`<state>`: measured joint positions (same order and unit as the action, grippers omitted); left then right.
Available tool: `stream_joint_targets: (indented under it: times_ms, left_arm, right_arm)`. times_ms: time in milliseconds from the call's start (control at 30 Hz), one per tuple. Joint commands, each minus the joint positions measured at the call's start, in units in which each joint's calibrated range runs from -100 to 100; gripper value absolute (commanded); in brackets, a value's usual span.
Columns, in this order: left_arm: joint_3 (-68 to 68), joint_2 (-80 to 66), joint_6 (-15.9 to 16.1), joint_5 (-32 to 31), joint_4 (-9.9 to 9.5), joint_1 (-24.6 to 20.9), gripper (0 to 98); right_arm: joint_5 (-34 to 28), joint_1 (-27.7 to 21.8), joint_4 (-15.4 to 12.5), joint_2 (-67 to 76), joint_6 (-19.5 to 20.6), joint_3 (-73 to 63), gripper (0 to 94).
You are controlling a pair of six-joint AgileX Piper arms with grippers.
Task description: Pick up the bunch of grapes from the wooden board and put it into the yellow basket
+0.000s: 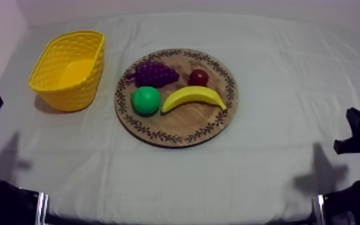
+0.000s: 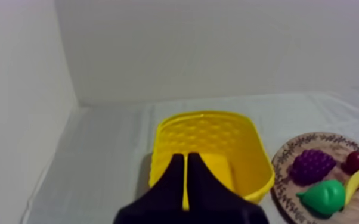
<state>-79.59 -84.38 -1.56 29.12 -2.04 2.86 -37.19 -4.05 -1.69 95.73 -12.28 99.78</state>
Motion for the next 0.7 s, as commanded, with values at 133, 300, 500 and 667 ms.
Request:
stream_joint_targets:
  times_ms: [133,300,500,667]
  left_arm:
    - [13.7,8.9,-0.6,0.0,0.10,0.7,0.0]
    - [20.2,12.4,-0.8,0.0,0.15,0.9,0.0]
    - [24.7,15.6,-0.2,1.5,-0.23,3.1,0.0]
    - [27.6,19.7,0.2,3.3,-0.65,5.6,0.0]
  right_arm:
    - [0.0,0.0,0.0,0.0,0.0,0.0,0.5]
    - [0.0,0.0,0.0,0.0,0.0,0.0,0.5]
    - [0.0,0.0,0.0,0.0,0.0,0.0,0.5]
    - [0.0,0.0,0.0,0.0,0.0,0.0,0.5]
